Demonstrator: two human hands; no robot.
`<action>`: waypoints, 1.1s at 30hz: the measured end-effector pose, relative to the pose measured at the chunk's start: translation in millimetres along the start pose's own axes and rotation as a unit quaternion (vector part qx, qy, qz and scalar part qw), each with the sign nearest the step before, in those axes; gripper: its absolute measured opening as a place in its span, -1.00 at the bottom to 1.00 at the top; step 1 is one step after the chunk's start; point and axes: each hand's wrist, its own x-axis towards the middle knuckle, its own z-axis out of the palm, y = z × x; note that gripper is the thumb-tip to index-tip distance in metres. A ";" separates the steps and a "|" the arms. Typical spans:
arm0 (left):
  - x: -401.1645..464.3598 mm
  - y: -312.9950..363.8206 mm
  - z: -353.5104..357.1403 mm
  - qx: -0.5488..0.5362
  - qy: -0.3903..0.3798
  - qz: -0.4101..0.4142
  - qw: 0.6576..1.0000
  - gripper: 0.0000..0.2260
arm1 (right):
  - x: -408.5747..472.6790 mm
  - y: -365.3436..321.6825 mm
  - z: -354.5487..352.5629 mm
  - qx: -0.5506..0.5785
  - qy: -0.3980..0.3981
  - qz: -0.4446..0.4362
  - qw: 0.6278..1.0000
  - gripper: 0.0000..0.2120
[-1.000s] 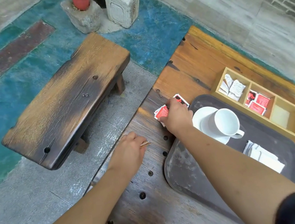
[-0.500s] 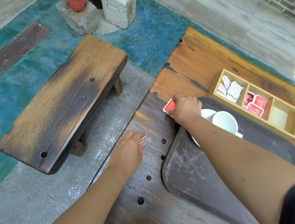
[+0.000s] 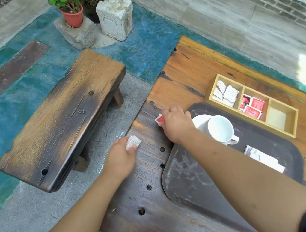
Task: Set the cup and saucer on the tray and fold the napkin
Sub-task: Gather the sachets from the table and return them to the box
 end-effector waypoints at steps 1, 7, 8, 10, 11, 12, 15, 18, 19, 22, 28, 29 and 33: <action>3.4 7.1 -2.5 -0.007 -0.003 -0.014 1.000 -0.72 | -8.3 1.4 -4.3 0.022 0.011 -0.014 1.000 -0.64; 29.5 74.3 -15.0 -0.065 0.004 0.002 0.998 -0.84 | -48.8 49.4 -50.9 0.179 0.077 -0.039 0.980 -0.72; 34.0 89.7 -14.8 -0.071 0.005 0.012 0.997 -0.84 | -53.7 62.7 -59.5 0.192 0.093 -0.033 0.976 -0.78; 43.2 121.0 -10.9 -0.080 0.002 0.041 0.996 -0.81 | -60.7 91.7 -74.1 0.215 0.123 -0.005 0.969 -0.92; 47.3 136.8 -7.7 -0.081 -0.004 0.058 0.995 -0.81 | -63.6 106.4 -79.8 0.225 0.138 0.013 0.965 -0.92; 51.1 152.3 -3.7 -0.080 -0.009 0.076 0.994 -0.83 | -65.5 122.0 -83.7 0.235 0.152 0.031 0.959 -0.91; 64.2 195.3 16.0 -0.054 -0.019 0.127 0.990 -0.86 | -70.4 172.1 -85.3 0.236 0.183 0.082 0.951 -0.86; 77.0 232.4 43.8 -0.027 -0.040 0.189 0.981 -0.90 | -74.3 218.3 -78.1 0.224 0.188 0.124 0.948 -0.80; 80.9 243.6 53.2 -0.019 -0.044 0.204 0.978 -0.96 | -74.7 231.5 -74.5 0.228 0.184 0.139 0.946 -0.85; 95.1 270.6 82.9 0.002 -0.052 0.210 0.976 -0.96 | -72.3 264.3 -62.3 0.237 0.171 0.175 0.940 -0.88; 125.3 294.6 135.2 0.050 -0.089 0.192 0.976 -0.94 | -58.3 300.1 -35.4 0.317 0.170 0.232 0.904 -0.76; 130.1 295.9 141.7 0.054 -0.094 0.189 0.976 -0.92 | -54.1 304.0 -31.4 0.331 0.168 0.240 0.897 -0.75; 149.8 296.1 164.4 0.081 -0.112 0.184 0.973 -0.92 | -38.0 316.6 -16.7 0.369 0.163 0.245 0.882 -0.76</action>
